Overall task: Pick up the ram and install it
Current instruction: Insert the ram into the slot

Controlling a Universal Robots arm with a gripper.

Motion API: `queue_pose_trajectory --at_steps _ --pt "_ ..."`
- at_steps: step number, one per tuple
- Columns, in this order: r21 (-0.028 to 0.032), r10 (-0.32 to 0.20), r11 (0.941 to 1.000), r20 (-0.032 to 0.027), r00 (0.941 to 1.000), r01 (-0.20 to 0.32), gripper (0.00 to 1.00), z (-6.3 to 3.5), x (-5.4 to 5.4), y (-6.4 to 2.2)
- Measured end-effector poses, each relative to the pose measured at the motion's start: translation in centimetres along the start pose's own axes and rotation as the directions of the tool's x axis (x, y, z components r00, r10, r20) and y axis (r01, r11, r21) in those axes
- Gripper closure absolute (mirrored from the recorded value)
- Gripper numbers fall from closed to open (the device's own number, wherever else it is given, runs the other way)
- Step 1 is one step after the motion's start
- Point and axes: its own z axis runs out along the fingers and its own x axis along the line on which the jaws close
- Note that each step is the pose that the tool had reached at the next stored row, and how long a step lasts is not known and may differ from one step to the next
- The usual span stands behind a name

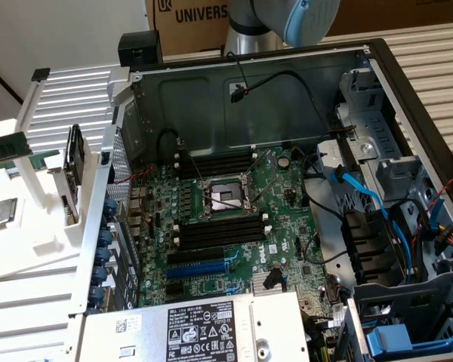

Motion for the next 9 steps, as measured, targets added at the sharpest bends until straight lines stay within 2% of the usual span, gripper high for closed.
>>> queue_pose_trajectory --at_steps 9 --pt "0.0052 0.000 1.0000 0.0035 1.0000 0.000 0.88 -1.70 0.3 -1.81"
